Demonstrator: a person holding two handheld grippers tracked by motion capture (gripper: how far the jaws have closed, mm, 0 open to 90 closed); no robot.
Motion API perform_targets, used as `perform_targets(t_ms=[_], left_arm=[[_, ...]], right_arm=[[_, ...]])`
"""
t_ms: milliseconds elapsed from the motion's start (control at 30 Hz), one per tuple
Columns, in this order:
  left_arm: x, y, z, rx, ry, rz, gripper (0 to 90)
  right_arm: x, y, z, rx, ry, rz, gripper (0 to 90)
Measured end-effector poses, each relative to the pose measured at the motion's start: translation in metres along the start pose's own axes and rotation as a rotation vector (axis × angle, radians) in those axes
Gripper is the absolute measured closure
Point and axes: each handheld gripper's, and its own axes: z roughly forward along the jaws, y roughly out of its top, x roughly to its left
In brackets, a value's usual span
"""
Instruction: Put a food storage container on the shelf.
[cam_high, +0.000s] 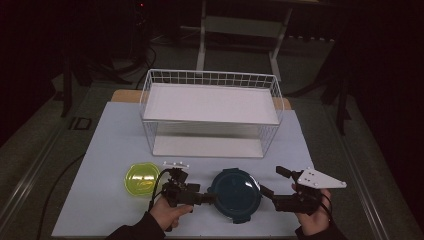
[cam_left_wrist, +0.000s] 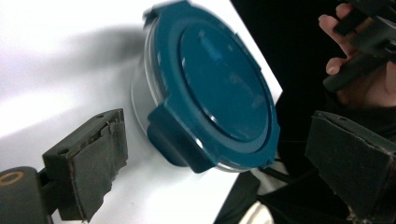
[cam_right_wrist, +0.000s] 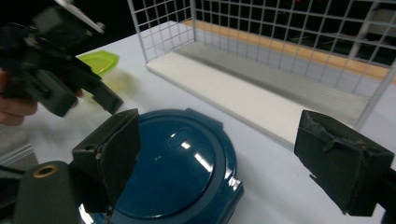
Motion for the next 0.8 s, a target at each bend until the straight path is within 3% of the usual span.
perform_targets(t_ms=[67, 100, 133, 167, 267, 367, 400, 567, 600, 800], left_arm=[[0.008, -0.002, 0.007, 0.029, -0.007, -0.078, 13.0], [0.008, -0.002, 0.007, 0.029, -0.007, -0.078, 14.4], [0.014, -0.003, 0.010, 0.055, -0.004, -0.127, 15.0], [0.014, -0.003, 0.010, 0.055, -0.004, -0.127, 17.4], [0.023, -0.005, 0.013, 0.045, -0.034, -0.211, 25.1], [0.025, -0.005, 0.015, 0.044, -0.049, -0.245, 30.5], [0.028, -0.005, 0.017, 0.049, -0.073, -0.280, 33.7], [0.031, -0.006, 0.019, 0.036, -0.097, -0.289, 41.4], [0.032, -0.006, 0.020, 0.039, -0.116, -0.306, 45.1], [0.036, -0.007, 0.024, 0.064, -0.144, -0.335, 50.5]], right_arm=[[-0.002, -0.003, 0.003, 0.016, 0.028, 0.008, 13.5], [-0.002, -0.003, 0.003, 0.016, 0.028, 0.008, 13.5], [-0.003, -0.004, 0.004, 0.022, 0.025, 0.005, 13.6], [-0.003, -0.004, 0.004, 0.022, 0.025, 0.005, 13.6], [-0.006, -0.007, 0.005, 0.045, 0.028, 0.028, 13.6], [-0.008, -0.009, 0.007, 0.062, 0.033, 0.046, 13.6], [-0.009, -0.009, 0.007, 0.068, 0.033, 0.062, 13.5], [-0.009, -0.011, 0.006, 0.078, 0.032, 0.073, 13.4], [-0.009, -0.011, 0.006, 0.080, 0.032, 0.077, 13.3], [-0.009, -0.013, 0.007, 0.089, 0.028, 0.083, 12.6]])
